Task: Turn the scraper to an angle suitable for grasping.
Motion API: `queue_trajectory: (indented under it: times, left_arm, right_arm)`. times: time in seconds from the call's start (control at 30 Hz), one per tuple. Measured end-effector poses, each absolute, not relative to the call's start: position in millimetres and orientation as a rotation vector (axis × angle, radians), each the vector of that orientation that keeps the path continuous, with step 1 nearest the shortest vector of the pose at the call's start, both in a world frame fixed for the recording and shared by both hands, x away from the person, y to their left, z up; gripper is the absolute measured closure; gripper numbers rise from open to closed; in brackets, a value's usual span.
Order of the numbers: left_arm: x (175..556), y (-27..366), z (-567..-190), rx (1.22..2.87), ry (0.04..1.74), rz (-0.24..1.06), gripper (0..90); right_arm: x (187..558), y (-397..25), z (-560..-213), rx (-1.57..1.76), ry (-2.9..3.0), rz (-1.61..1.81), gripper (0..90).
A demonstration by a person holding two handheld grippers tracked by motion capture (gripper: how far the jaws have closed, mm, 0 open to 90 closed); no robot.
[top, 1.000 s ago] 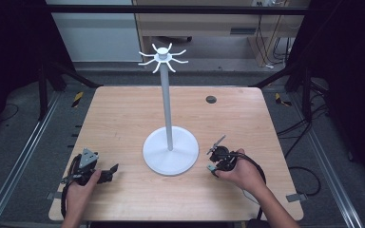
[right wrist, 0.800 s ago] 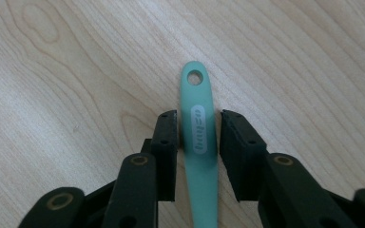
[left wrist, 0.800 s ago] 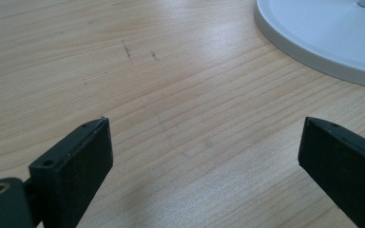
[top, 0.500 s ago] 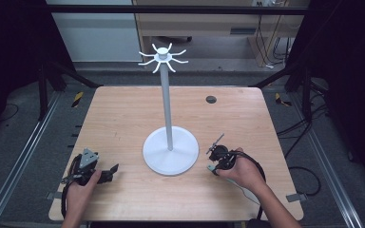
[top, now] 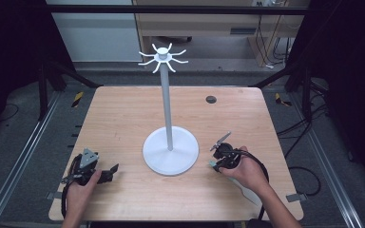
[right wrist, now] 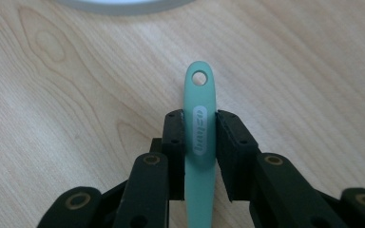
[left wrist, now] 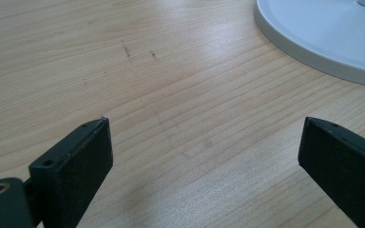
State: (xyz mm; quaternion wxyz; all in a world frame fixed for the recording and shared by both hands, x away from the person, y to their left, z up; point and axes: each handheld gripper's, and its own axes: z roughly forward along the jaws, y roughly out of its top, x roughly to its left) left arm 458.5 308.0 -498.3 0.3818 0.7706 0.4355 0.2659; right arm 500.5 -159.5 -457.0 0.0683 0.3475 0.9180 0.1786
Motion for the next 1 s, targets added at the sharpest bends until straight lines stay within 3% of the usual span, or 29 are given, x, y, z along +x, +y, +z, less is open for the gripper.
queue_trajectory:
  times: [1.0]
  left_arm:
    - [459, 307, -499, 1.974, 1.109, 0.673, 3.7]
  right_arm:
    - [502, -191, -400, 1.078, 2.537, 0.822, 74.4]
